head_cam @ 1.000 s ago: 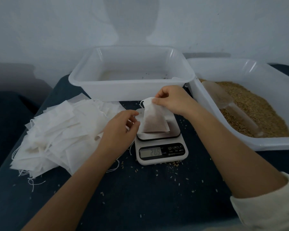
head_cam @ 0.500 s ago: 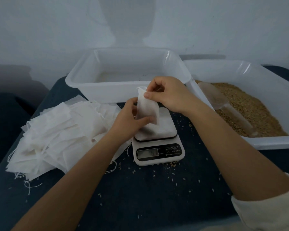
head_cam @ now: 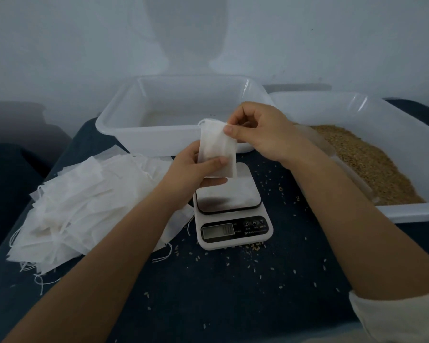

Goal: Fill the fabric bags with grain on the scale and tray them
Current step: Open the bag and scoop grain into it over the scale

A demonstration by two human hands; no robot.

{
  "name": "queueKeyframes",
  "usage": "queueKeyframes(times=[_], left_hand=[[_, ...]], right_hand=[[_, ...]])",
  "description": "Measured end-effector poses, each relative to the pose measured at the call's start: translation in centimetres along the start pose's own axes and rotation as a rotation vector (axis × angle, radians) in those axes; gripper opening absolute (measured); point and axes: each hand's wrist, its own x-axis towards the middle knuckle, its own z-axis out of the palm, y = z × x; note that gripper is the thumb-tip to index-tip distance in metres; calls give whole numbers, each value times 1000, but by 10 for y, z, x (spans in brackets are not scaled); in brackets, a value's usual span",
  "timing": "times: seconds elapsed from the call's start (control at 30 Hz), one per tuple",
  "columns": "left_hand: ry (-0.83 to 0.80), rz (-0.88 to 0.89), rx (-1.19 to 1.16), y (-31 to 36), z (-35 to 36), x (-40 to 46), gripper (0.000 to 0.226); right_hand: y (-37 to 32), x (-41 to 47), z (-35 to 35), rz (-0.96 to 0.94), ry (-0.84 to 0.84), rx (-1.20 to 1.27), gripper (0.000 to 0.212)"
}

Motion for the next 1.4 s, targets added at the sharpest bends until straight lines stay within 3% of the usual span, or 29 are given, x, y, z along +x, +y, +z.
queueKeyframes(times=[0.17, 0.3, 0.47, 0.57, 0.7, 1.1, 1.4], left_hand=[[-110, 37, 40, 30, 24, 23, 34], [-208, 109, 321, 62, 55, 49, 22], [-364, 112, 645, 88, 102, 78, 17], [-492, 89, 925, 91, 124, 88, 10], [-471, 113, 1141, 86, 138, 100, 19], [-463, 134, 1315, 80, 136, 116, 16], [-456, 135, 1322, 75, 139, 117, 28]], right_hand=[[-4, -8, -36, 61, 197, 117, 13], [1, -23, -82, 106, 467, 231, 16], [17, -35, -111, 187, 660, 201, 20], [29, -35, -110, 233, 643, 38, 14], [42, -33, -104, 295, 517, -38, 9], [55, -36, -109, 350, 551, -43, 11], [51, -38, -111, 315, 582, -88, 13]])
